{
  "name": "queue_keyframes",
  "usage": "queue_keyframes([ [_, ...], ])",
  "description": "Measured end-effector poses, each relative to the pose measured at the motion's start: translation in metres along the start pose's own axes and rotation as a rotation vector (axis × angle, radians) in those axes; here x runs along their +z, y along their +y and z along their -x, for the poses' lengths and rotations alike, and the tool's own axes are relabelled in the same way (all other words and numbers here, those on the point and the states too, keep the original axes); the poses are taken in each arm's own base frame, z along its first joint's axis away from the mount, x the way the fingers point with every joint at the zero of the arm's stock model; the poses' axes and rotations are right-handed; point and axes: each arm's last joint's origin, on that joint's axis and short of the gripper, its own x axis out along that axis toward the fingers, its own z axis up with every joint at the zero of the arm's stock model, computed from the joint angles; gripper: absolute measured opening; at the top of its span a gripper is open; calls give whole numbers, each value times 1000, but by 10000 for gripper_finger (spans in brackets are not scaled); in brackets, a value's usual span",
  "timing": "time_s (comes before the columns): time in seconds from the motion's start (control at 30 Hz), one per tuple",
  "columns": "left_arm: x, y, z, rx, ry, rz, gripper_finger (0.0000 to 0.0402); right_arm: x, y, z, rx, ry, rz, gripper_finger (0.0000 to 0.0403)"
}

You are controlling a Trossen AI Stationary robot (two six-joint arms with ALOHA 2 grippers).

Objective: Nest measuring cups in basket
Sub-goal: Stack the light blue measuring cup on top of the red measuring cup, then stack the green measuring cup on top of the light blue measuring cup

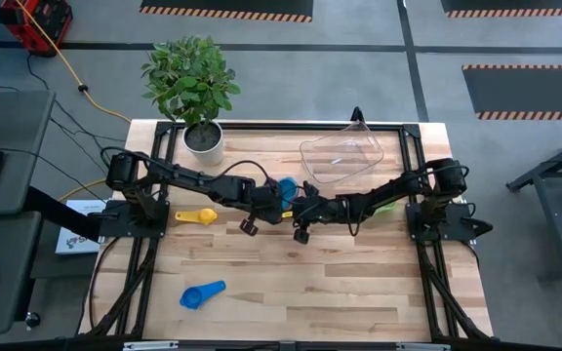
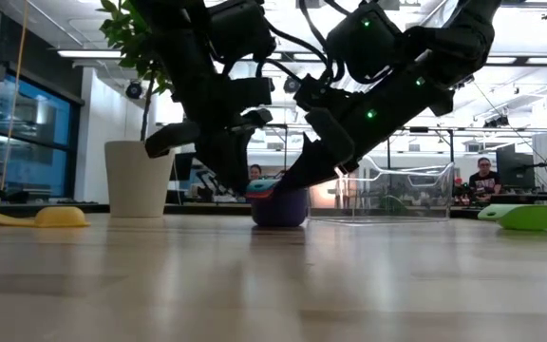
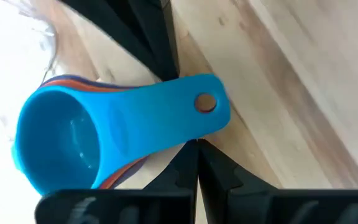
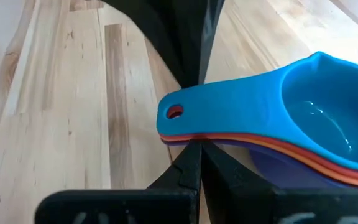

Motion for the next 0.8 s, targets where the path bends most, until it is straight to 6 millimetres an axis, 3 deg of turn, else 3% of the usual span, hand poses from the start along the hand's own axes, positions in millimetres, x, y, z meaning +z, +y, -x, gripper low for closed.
queue_keyframes([
  [0.23,-4,5,20,31,11,16,0,-5,-1,1,-12,60,39,0],
  [0.4,-9,16,54,53,-61,112,0,-3,-2,7,-12,88,48,0],
  [0.5,-17,17,75,31,-192,178,0,-2,-1,12,-6,111,56,0],
  [0.63,-40,1,89,69,-349,249,0,-2,3,24,-4,161,85,0],
  [0.8,-69,-28,92,217,-645,314,0,1,10,37,13,179,143,0],
])
